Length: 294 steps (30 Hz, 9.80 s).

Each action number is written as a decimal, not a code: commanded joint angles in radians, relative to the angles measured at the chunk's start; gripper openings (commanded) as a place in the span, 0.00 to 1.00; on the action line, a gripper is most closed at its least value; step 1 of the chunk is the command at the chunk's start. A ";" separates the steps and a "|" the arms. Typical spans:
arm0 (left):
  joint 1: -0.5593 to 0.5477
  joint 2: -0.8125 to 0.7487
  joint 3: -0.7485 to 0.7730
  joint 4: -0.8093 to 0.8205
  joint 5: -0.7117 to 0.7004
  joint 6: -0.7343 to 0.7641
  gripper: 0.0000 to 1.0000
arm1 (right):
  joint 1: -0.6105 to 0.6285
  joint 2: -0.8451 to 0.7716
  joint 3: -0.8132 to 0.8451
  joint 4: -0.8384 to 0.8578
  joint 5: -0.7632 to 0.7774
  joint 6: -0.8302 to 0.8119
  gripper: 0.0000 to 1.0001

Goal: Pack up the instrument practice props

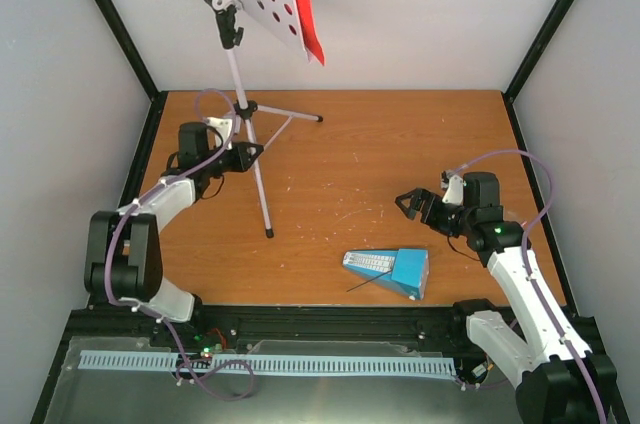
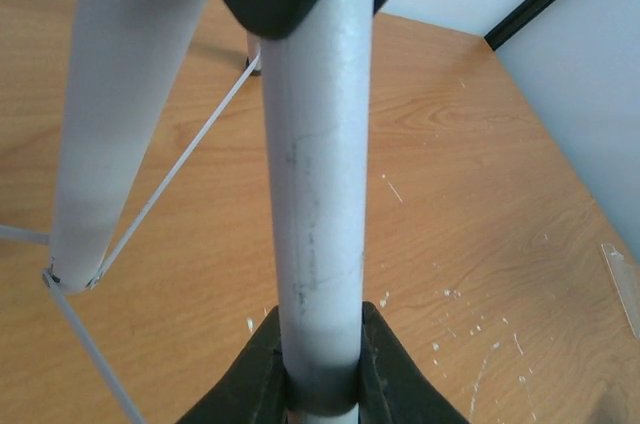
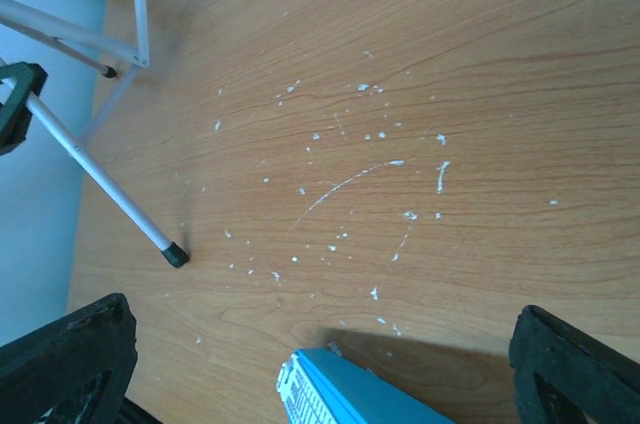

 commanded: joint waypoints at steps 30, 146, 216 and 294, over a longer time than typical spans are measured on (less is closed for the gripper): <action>0.023 -0.414 0.298 -0.454 -0.411 0.169 1.00 | 0.002 -0.059 0.112 -0.487 0.282 0.327 1.00; 0.023 -0.696 -0.109 -0.170 -0.711 0.188 1.00 | 0.926 0.433 0.138 0.482 1.187 -0.207 0.47; 0.023 -0.670 -0.118 -0.171 -0.694 0.180 0.99 | 0.861 0.200 0.290 0.151 1.224 0.007 1.00; 0.023 -0.607 -0.113 -0.167 -0.683 0.175 0.99 | -0.660 0.504 -0.031 0.099 0.525 -0.111 0.50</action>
